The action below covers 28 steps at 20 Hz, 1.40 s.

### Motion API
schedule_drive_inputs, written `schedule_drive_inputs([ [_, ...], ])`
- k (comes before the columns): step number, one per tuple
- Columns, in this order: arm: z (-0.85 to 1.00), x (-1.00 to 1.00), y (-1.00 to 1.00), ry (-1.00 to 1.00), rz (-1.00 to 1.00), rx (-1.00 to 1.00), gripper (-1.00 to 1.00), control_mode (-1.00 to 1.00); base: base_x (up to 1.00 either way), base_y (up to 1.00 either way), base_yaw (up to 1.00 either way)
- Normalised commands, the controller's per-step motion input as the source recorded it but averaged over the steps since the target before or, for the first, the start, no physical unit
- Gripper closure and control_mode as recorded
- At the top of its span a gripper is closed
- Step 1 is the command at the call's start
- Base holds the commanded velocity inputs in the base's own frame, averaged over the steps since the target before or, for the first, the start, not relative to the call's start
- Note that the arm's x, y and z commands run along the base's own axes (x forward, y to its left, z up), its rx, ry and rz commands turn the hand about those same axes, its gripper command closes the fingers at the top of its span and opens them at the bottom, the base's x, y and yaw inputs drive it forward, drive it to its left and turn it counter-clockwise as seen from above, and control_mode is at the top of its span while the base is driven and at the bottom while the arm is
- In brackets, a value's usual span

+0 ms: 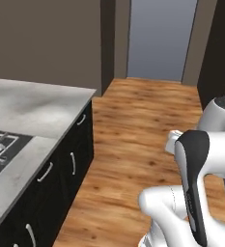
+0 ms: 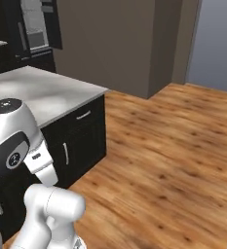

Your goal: Take a sugar cube from the saucer and place it inside the coffee. Then, grab milk from the fridge and place it next to the coffee on the counter to sweeten the coffee.

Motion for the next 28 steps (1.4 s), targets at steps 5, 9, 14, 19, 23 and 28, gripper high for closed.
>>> schedule_drive_inputs([
  [5, 0.0, 0.0, 0.0, 0.0, 0.0, 0.0, -1.0, 1.0, 1.0, -0.42, -0.01],
  [9, 0.0, 0.0, 0.0, 0.0, 0.0, 0.0, -1.0, 1.0, 1.0, -0.58, 0.07],
  [14, 0.0, 0.0, 0.0, 0.0, 0.0, 0.0, -1.0, 1.0, 1.0, -0.42, 0.24],
  [19, 0.0, 0.0, 0.0, 0.0, 0.0, 0.0, -1.0, 1.0, 1.0, -0.52, 0.36],
  [23, 0.0, 0.0, 0.0, 0.0, 0.0, 0.0, -1.0, 1.0, 1.0, -0.57, 0.35],
  [28, 0.0, 0.0, 0.0, 0.0, 0.0, 0.0, -1.0, 1.0, 1.0, -0.68, 0.32],
])
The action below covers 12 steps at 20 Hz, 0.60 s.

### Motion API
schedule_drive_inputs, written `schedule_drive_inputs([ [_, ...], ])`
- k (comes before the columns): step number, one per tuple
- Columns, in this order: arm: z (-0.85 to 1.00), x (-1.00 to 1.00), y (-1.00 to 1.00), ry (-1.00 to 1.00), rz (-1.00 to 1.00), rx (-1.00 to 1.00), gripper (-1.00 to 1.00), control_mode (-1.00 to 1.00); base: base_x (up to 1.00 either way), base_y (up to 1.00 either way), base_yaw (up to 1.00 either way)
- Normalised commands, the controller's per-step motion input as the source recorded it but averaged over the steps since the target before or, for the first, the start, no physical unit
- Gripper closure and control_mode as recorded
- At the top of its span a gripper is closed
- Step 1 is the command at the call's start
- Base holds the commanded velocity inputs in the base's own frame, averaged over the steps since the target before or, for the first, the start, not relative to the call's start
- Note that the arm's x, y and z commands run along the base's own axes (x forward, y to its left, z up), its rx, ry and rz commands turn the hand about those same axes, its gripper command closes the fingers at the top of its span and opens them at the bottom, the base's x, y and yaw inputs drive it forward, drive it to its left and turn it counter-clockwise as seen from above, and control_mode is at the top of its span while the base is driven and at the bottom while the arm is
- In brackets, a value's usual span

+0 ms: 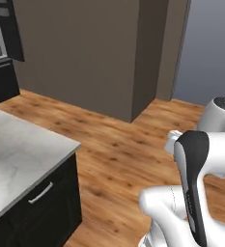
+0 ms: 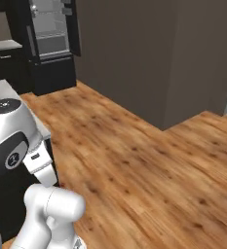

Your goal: Take a sugar cube from the saucer and place it inside the coffee. Then, grab milk from the fridge and place it next to the coffee on the counter to sweeten the coffee.

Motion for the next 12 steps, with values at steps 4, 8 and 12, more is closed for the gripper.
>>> schedule_drive_inputs([
  [4, 0.0, 0.0, 0.0, 0.0, 0.0, 0.0, -1.0, 1.0, 1.0, -0.69, 0.32],
  [8, 0.0, 0.0, 0.0, 0.0, 0.0, 0.0, -1.0, 1.0, 1.0, -0.73, 0.31],
  [12, 0.0, 0.0, 0.0, 0.0, 0.0, 0.0, -1.0, 1.0, 1.0, -0.69, 0.32],
])
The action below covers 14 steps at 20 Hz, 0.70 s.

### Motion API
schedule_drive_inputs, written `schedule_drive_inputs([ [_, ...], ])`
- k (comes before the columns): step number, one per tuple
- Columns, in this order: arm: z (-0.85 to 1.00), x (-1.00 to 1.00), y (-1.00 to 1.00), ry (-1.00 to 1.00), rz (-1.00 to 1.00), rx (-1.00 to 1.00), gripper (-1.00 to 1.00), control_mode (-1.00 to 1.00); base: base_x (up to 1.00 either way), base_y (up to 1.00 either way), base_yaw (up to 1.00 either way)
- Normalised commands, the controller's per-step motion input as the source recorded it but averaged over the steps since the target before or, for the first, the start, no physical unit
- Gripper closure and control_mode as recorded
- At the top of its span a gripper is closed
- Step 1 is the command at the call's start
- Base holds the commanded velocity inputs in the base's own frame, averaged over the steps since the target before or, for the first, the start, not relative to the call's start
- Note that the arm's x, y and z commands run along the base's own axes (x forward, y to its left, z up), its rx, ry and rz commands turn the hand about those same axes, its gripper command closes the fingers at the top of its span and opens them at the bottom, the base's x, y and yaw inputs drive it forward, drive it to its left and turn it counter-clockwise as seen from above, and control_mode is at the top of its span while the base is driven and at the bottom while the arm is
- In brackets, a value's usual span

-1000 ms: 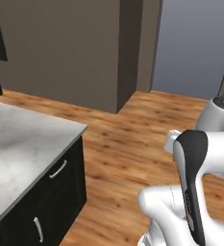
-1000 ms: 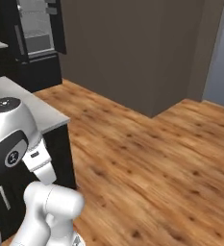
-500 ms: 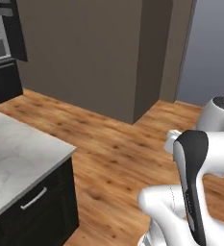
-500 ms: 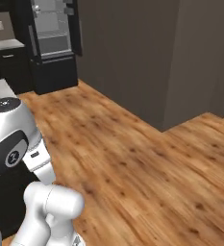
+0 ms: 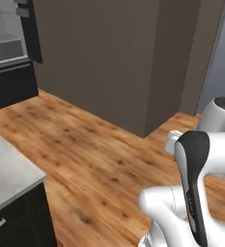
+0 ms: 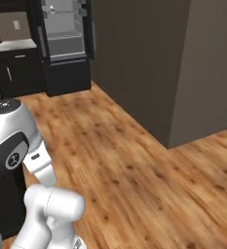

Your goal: Take a sugar cube from the saucer and place it inside the coffee. Then, grab milk from the fridge and place it next to the coffee on the counter to sweeten the coffee.

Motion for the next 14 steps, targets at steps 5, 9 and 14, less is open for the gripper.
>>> schedule_drive_inputs([
  [5, 0.0, 0.0, 0.0, 0.0, 0.0, 0.0, -1.0, 1.0, 1.0, -0.59, 0.32],
  [9, 0.0, 0.0, 0.0, 0.0, 0.0, 0.0, -1.0, 1.0, 1.0, -0.53, 0.33],
  [14, 0.0, 0.0, 0.0, 0.0, 0.0, 0.0, -1.0, 1.0, 1.0, -0.52, 0.33],
])
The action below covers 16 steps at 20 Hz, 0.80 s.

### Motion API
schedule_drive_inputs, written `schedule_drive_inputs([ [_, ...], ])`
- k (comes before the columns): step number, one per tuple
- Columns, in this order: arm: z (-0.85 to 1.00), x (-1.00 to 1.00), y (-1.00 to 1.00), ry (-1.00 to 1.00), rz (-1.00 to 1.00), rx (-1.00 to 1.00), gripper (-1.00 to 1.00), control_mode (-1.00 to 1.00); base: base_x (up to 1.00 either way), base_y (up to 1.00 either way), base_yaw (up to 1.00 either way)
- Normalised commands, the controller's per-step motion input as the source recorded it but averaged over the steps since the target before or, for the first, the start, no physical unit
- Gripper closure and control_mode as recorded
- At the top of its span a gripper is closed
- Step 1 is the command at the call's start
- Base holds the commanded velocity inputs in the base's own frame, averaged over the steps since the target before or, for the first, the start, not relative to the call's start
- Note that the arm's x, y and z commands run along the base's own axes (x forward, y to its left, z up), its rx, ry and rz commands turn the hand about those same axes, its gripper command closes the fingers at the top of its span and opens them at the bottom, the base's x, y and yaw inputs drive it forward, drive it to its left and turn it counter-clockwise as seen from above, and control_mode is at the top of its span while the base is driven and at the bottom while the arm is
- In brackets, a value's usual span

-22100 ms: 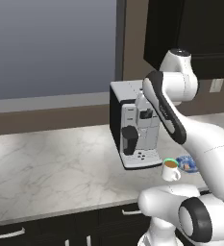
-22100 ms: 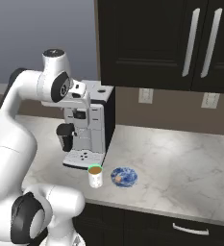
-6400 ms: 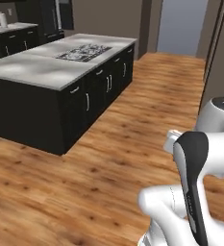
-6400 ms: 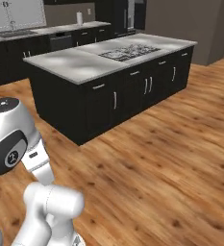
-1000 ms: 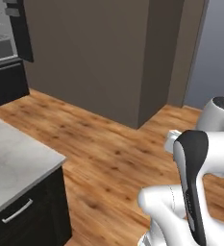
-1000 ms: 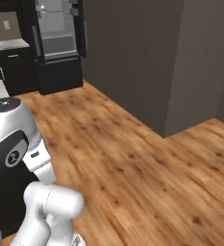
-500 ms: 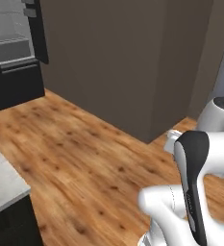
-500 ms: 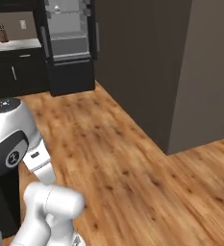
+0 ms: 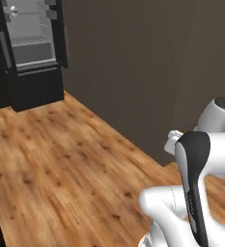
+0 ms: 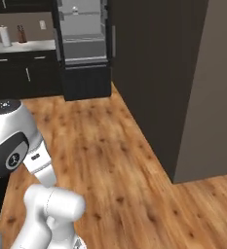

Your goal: Take a sugar cube from the saucer and place it inside the coffee. Then, grab milk from the fridge and place it next to the coffee on the counter to sweeten the coffee.

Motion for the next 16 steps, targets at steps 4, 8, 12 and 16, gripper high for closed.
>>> schedule_drive_inputs([
  [4, 0.0, 0.0, 0.0, 0.0, 0.0, 0.0, -1.0, 1.0, 1.0, -0.38, 0.31],
  [8, 0.0, 0.0, 0.0, 0.0, 0.0, 0.0, -1.0, 1.0, 1.0, -0.25, 0.31],
  [12, 0.0, 0.0, 0.0, 0.0, 0.0, 0.0, -1.0, 1.0, 1.0, -0.06, 0.31],
  [16, 0.0, 0.0, 0.0, 0.0, 0.0, 0.0, -1.0, 1.0, 1.0, 0.0, 0.28],
])
